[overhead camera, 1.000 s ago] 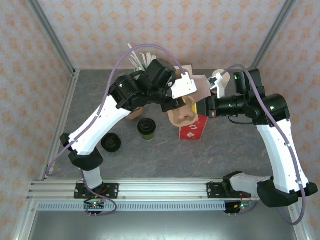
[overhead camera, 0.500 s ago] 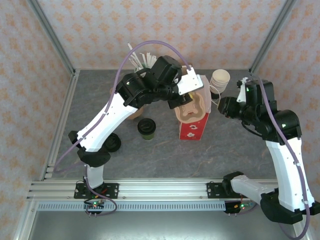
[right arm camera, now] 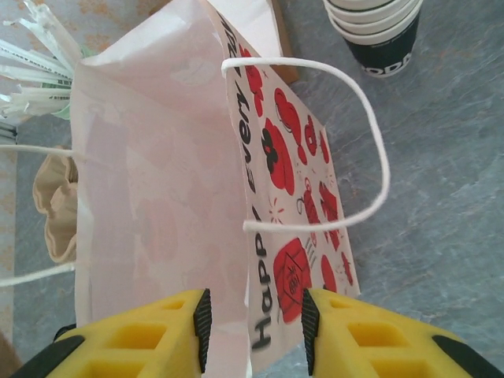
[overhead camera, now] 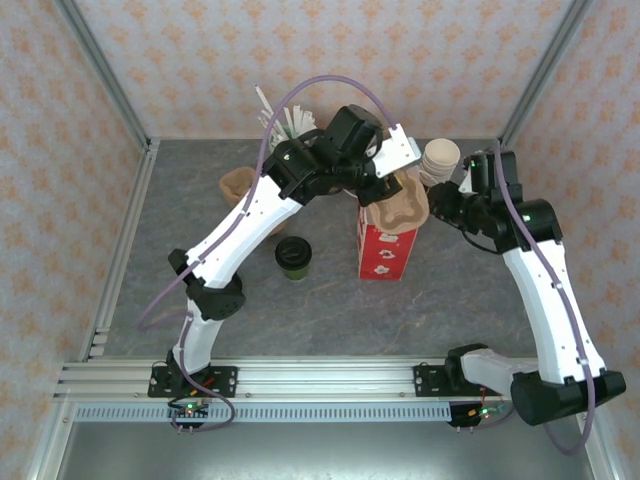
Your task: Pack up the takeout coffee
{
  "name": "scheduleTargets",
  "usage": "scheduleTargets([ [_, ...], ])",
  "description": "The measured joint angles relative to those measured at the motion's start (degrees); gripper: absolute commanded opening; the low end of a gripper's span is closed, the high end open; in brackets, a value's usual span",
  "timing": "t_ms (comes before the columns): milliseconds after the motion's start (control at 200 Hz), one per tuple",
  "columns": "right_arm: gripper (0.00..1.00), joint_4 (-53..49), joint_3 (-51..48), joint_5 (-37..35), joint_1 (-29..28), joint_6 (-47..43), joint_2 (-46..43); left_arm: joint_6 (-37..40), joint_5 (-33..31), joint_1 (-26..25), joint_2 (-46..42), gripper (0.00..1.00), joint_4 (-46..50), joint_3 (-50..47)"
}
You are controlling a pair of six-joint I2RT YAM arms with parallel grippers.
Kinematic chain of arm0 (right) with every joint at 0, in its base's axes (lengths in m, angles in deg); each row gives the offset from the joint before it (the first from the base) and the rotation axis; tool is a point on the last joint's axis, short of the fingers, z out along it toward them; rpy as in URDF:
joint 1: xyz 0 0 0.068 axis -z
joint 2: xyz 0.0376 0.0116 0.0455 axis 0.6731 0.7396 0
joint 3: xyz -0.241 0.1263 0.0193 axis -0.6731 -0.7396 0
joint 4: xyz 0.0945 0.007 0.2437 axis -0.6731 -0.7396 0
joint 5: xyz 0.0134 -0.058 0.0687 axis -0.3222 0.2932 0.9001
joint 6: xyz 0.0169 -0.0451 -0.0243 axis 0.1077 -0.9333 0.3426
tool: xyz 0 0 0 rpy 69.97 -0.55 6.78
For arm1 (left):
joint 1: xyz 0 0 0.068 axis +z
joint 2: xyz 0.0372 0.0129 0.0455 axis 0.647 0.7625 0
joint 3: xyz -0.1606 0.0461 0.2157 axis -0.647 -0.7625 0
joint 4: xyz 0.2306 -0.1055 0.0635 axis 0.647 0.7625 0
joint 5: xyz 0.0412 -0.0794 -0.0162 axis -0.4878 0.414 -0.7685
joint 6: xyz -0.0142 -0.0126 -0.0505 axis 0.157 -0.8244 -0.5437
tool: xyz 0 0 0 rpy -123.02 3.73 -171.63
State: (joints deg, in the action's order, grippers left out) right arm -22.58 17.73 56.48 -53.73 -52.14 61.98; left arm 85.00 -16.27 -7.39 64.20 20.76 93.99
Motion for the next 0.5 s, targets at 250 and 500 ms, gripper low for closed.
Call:
scheduleTargets([
  [250, 0.39, 4.72, -0.48, 2.47, 0.76, 1.36, 4.83, -1.75, 2.93, 2.19, 2.29, 0.34, -1.99, 0.76],
  [500, 0.4, 6.34, -0.63, 1.81, 0.9, 1.33, 6.56, -3.34, 5.81, 3.91, 3.58, 0.34, -2.69, 0.81],
])
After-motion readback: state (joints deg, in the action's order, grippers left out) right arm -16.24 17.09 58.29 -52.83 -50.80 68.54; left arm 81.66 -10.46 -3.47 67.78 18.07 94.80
